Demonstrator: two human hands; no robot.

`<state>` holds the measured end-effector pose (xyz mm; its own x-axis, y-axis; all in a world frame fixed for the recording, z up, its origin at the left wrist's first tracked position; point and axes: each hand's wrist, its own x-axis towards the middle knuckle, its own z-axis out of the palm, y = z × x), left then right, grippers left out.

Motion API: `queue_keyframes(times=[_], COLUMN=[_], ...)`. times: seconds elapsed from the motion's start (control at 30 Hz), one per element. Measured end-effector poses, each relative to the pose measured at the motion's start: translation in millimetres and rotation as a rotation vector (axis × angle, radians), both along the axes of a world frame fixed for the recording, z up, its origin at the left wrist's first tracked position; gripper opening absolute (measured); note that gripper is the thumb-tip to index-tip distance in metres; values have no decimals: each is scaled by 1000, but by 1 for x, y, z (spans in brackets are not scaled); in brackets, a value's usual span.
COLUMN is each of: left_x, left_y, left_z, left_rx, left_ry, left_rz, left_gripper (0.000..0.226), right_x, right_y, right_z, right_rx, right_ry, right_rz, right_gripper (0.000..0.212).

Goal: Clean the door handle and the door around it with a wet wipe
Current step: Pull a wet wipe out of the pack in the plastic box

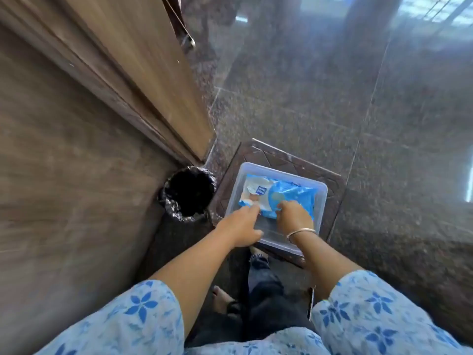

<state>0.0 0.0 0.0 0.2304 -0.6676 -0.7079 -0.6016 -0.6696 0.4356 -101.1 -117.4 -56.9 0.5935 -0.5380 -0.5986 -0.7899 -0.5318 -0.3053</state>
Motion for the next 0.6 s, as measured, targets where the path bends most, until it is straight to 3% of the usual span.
queue_keyframes(times=[0.1,0.3,0.6], left_x=[2,5,10], left_y=[-20,-24,-26], left_z=[-20,-58,-78], left_rx=[28,96,72], left_ry=[5,0,44], left_rz=[-3,56,174], left_gripper=[53,56,72], right_x=[9,19,13], right_y=[-22,-35,-38], right_z=[-14,-37,-64], right_rx=[-106,-215,-86], right_ry=[-20,-74,-213], right_rz=[51,385,362], right_gripper=[20,21,17])
